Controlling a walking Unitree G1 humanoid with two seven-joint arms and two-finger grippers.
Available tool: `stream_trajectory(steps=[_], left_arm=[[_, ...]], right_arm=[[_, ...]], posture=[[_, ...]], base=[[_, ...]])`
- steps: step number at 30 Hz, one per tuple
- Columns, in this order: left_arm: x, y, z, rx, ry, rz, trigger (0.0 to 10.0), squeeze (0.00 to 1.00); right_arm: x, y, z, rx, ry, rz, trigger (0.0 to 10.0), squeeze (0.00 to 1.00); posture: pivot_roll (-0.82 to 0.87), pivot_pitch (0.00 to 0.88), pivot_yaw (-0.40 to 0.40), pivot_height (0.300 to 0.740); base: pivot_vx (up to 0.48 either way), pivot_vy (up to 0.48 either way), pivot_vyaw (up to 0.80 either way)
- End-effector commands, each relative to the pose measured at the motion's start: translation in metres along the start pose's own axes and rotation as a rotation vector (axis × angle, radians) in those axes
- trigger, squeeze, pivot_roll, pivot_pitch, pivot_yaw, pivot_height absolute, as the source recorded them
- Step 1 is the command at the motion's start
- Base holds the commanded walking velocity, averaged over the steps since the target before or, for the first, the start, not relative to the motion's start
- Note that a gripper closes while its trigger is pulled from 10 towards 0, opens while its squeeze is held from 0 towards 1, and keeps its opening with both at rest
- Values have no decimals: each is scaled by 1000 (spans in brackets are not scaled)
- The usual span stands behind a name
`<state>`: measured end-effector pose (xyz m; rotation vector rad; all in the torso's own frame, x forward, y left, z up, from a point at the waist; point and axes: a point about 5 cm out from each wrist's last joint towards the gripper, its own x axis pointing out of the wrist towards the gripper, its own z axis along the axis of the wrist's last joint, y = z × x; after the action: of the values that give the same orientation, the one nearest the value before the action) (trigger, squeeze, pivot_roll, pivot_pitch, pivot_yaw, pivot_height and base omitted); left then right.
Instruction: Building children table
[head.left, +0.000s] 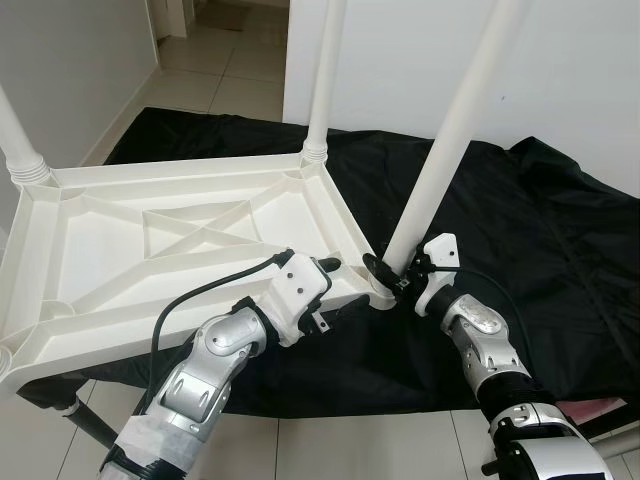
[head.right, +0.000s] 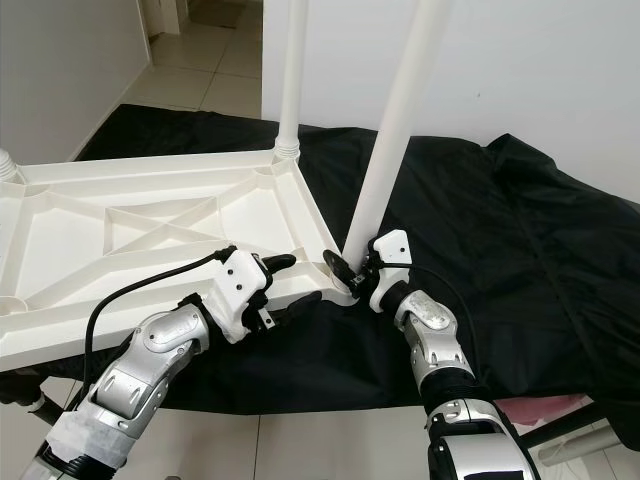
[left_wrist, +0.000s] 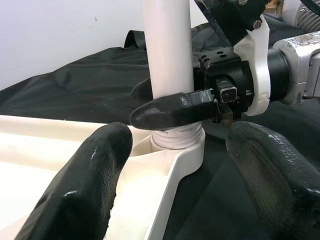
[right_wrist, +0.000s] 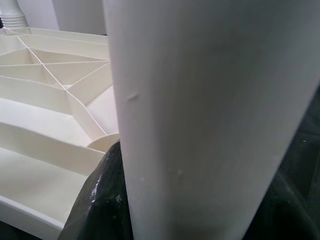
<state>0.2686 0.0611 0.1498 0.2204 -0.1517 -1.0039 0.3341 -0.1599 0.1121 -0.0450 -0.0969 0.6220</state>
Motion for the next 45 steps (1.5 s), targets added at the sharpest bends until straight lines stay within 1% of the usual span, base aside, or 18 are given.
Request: stream_trajectory(steps=[1,2,9,11,12,16,18,19,20,24,25,26,28,30,34,42,43,45], left_arm=[[2,-4,0,-2,5,-35,10000,0],[2,-4,0,-2,6,-36,10000,0],[2,-4,0,-5,8,-40,10000,0],[1,-4,-2,-2,14,-44,10000,0],[1,-4,-2,-2,14,-44,10000,0],[-1,-2,-3,-1,20,-41,10000,0],[-1,-2,-3,-1,20,-41,10000,0],[0,-4,-3,-6,20,-45,10000,0],[0,-4,-3,-6,20,-45,10000,0],[0,-7,-3,-12,19,-51,10000,0],[0,-7,-3,-12,20,-52,10000,0],[0,-7,-3,-12,20,-52,10000,0],[0,-7,-4,-15,21,-52,10000,0],[0,-7,-4,-17,22,-50,10000,0],[1,-7,-4,-21,22,-49,10000,0],[1,-8,-3,-28,19,-46,10000,0],[1,-6,-3,-26,19,-36,10000,0],[1,-5,-3,-26,19,-33,10000,0]], right_arm=[[-6,-2,-6,30,14,-10,10000,0],[-6,-2,-6,53,5,-19,10000,0],[-6,-1,-6,79,-6,-70,10000,0],[-5,1,-9,79,22,-146,10000,0],[-5,1,-9,79,22,-146,10000,0],[-3,6,-10,96,40,-263,10000,0],[-3,6,-10,96,40,-263,10000,0],[-2,12,-14,107,73,-380,10000,0],[-2,12,-14,107,73,-380,10000,0],[-1,19,-17,112,85,-459,10000,0],[-1,23,-17,128,82,-503,10000,0],[-1,23,-17,128,82,-503,10000,0],[0,34,-19,162,94,-627,10000,0],[2,43,-19,183,94,-687,10000,0],[5,51,-14,201,79,-696,10000,0],[3,47,-7,197,61,-706,10000,0],[3,47,-5,203,53,-701,10000,878],[3,47,-5,203,49,-696,10000,878]], posture=[[16,0,-93,740],[16,0,-93,740],[15,0,-93,740],[14,0,-94,740],[14,0,-94,740],[7,0,-90,740],[7,0,-90,740],[4,0,-90,740],[4,0,-90,740],[1,0,-88,740],[1,0,-88,740],[1,0,-88,740],[0,0,-89,740],[-1,0,-92,740],[-3,0,-93,740],[-5,0,-94,740],[-5,0,-95,740],[-5,0,-95,740]], base=[[0,0,0],[0,0,0],[0,0,0],[0,0,0],[0,0,0],[0,0,0],[0,0,0],[0,0,0],[0,0,0],[0,0,0],[0,0,0],[0,0,0],[0,0,0],[0,0,0],[0,0,0],[0,0,0],[0,0,0],[0,0,0]])
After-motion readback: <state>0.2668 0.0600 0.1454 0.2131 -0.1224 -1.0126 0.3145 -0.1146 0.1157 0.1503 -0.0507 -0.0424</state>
